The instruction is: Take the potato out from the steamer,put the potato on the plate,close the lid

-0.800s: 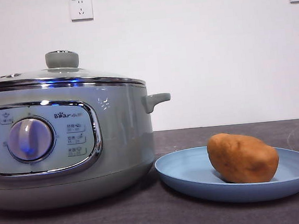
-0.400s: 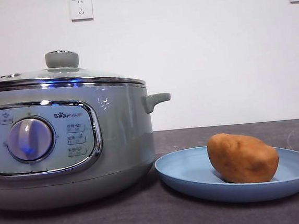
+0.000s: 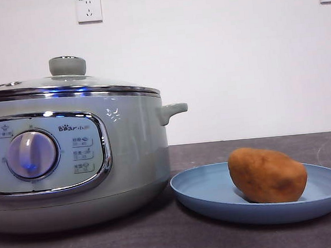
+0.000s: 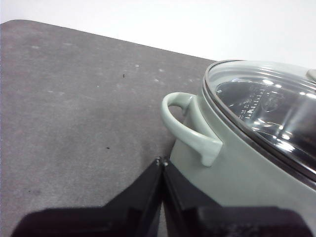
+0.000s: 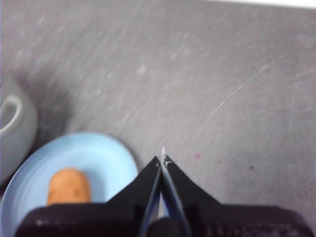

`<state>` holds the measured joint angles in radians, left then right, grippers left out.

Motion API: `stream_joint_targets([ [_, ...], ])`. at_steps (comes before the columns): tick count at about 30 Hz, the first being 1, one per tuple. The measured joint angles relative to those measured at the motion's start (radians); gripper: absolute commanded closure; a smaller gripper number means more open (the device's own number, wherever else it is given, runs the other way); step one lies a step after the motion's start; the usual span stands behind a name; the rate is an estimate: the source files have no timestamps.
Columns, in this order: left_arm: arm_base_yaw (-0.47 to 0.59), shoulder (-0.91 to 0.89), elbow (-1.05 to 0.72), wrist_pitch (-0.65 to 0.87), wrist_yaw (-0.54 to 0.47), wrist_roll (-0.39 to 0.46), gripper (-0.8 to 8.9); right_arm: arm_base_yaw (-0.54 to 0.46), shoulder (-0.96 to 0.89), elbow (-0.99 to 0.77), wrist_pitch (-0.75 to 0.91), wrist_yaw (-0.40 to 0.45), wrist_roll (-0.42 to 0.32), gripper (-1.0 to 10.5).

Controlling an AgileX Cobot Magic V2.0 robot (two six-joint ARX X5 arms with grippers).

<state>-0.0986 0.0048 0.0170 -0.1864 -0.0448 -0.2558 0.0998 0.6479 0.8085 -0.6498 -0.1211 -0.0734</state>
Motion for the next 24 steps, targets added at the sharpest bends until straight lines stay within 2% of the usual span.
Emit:
stream_joint_targets([
  [2,0.0,0.0,0.0,0.0,0.0,0.0,8.17,-0.037,-0.075,-0.124,0.172,-0.021,0.003,9.5],
  [5,0.0,0.0,0.0,0.0,0.0,0.0,8.17,-0.04,-0.191,-0.328,0.384,-0.029,0.016,9.5],
  [8,0.0,0.0,0.0,0.0,0.0,0.0,8.17,-0.04,-0.281,-0.482,0.51,-0.03,0.063,9.5],
  [13,0.0,0.0,0.0,0.0,0.0,0.0,8.17,-0.039,-0.371,-0.633,0.624,-0.034,0.116,9.5],
  [24,0.0,0.0,0.0,0.0,0.0,0.0,8.17,-0.039,-0.533,-0.782,0.633,-0.035,0.172,9.5],
])
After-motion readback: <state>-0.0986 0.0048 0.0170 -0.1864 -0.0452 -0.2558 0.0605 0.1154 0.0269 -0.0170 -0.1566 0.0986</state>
